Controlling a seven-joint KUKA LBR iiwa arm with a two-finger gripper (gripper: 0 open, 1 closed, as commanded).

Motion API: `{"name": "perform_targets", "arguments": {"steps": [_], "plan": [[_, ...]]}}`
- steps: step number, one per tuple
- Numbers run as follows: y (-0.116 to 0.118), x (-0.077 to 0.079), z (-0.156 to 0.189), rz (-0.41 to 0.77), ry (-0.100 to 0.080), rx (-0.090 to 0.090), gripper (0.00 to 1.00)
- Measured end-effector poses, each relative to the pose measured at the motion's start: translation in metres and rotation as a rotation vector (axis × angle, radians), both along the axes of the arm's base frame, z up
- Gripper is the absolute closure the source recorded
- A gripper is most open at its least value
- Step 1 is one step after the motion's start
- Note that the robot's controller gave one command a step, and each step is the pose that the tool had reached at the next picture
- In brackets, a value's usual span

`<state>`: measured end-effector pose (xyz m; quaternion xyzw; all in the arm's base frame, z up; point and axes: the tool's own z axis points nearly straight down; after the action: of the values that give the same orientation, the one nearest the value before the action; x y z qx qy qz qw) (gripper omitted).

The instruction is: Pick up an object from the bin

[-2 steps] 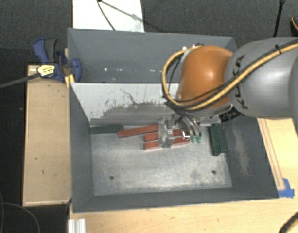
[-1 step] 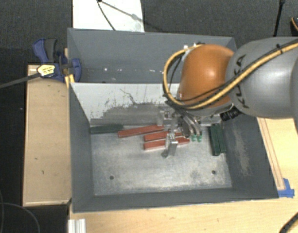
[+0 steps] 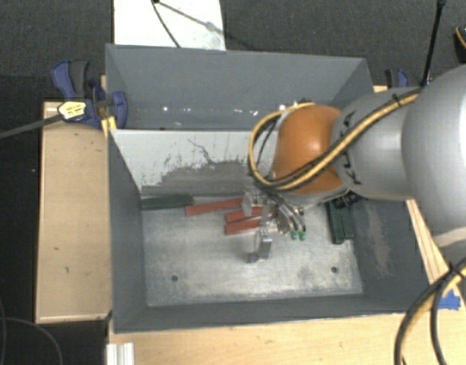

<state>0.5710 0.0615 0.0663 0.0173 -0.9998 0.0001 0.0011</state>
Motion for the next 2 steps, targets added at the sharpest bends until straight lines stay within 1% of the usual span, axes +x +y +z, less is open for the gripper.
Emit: {"name": "perform_targets", "arguments": {"steps": [1, 2], "plan": [[-0.0019, 0.0184, 0.0046, -0.015, -0.008, 0.002, 0.0], [-0.0017, 0.0186, 0.0063, -0.017, -0.008, 0.002, 1.0]]}}
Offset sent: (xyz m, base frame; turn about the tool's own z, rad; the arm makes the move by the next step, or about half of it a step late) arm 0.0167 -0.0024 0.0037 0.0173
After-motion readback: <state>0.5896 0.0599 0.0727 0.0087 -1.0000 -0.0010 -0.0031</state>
